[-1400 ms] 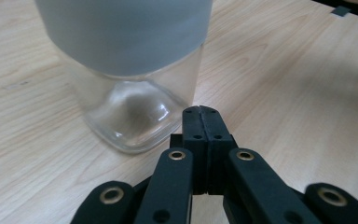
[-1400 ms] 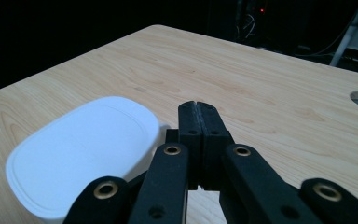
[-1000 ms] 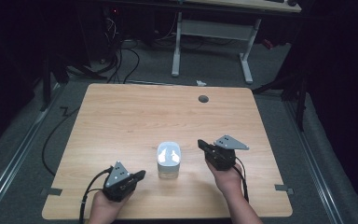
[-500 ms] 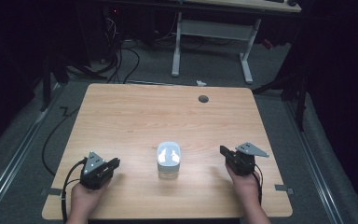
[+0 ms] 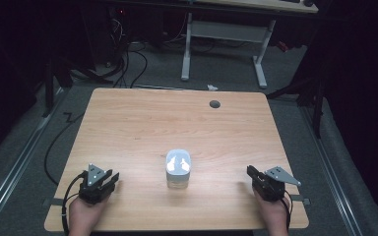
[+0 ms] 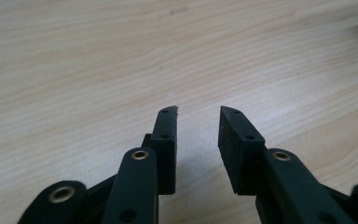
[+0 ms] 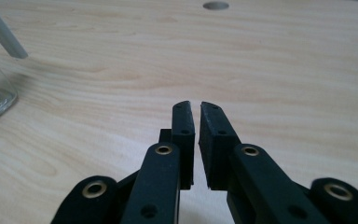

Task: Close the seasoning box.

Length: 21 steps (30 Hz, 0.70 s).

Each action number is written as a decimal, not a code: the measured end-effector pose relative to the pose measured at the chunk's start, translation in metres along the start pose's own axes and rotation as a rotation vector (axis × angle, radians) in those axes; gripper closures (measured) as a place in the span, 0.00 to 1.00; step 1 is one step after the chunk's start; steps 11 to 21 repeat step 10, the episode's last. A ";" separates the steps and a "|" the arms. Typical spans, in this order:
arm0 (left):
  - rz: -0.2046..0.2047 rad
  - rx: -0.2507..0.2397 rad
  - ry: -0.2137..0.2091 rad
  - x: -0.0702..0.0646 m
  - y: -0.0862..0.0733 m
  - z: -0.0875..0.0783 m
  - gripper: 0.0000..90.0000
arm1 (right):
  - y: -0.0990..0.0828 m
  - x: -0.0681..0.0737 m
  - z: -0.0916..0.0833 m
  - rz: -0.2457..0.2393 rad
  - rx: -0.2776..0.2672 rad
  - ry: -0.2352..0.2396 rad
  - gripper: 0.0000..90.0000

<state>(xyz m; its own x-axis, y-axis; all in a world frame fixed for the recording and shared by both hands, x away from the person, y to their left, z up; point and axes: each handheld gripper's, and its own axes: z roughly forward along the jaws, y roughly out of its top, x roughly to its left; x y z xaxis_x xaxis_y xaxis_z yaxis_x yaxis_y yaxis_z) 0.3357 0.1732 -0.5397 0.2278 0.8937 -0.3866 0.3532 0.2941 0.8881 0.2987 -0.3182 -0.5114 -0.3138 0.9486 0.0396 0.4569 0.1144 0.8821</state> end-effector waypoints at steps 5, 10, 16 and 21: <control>0.002 -0.017 0.004 -0.003 0.000 -0.008 0.75 | 0.000 0.004 0.011 -0.032 0.020 0.032 0.93; -0.008 -0.018 0.007 0.000 0.000 -0.010 0.75 | 0.001 0.003 0.012 -0.022 0.012 0.040 0.89; -0.008 -0.018 0.007 0.000 0.000 -0.010 0.75 | 0.001 0.003 0.012 -0.022 0.012 0.040 0.89; -0.008 -0.018 0.007 0.000 0.000 -0.010 0.75 | 0.001 0.003 0.012 -0.022 0.012 0.040 0.89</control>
